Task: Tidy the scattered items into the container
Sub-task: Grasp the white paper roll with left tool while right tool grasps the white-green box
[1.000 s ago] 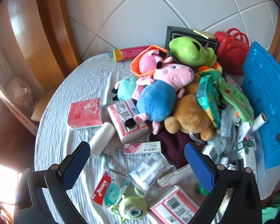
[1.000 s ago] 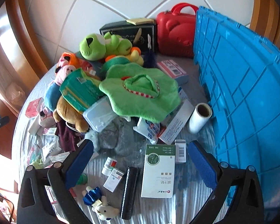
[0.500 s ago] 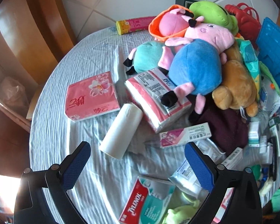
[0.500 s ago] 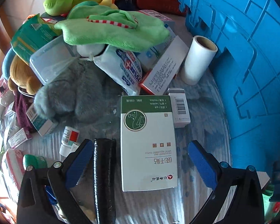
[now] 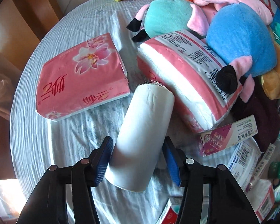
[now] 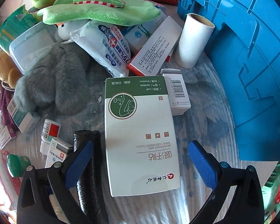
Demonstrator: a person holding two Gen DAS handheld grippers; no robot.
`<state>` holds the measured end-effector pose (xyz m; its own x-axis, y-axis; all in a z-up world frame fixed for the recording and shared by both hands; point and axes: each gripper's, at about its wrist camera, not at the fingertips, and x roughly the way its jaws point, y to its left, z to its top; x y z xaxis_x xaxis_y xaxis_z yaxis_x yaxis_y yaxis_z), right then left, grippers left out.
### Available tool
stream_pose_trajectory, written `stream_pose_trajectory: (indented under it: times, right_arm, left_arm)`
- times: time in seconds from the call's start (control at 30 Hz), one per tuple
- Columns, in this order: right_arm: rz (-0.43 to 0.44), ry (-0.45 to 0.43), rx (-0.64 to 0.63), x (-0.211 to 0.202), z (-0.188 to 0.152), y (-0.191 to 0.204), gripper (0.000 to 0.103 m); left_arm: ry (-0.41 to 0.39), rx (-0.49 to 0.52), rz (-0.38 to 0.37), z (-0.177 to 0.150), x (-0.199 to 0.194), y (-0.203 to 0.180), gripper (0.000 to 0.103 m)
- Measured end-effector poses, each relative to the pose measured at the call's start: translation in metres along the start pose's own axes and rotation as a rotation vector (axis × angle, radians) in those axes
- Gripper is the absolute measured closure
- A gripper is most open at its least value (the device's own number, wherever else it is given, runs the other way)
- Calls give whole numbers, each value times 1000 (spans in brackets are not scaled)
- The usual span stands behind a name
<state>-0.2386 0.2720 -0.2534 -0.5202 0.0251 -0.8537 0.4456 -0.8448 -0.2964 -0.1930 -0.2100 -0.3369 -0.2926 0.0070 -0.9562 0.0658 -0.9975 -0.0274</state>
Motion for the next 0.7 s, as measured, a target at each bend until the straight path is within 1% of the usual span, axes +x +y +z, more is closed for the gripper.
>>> stream_pose_trajectory:
  times: [0.3,0.43,0.57,0.63,0.67,0.7]
  right_arm:
    - [3,-3,9,1,3,-10,0]
    - [13,0,-7,6,6,-10,0]
    - [42,25,-6,15,8,-12,0]
    - [64,51,-7,21,7,-12,16]
    - [59,57,-16,21,7,-11,25]
    - [53,54,-27,20,7,-10,26]
  left_arm:
    - [-22,-10,-11,-12,-12,-7,54]
    - [-29,-18,-13,-19,-18,-12,55]
    - [-34,-21,-6,-22,-24,-15,56]
    - [-39,-23,3,-23,-27,-16,56]
    - [-40,-27,6,-23,-29,-17,56]
    - [-41,-30,6,-24,-29,-14,56]
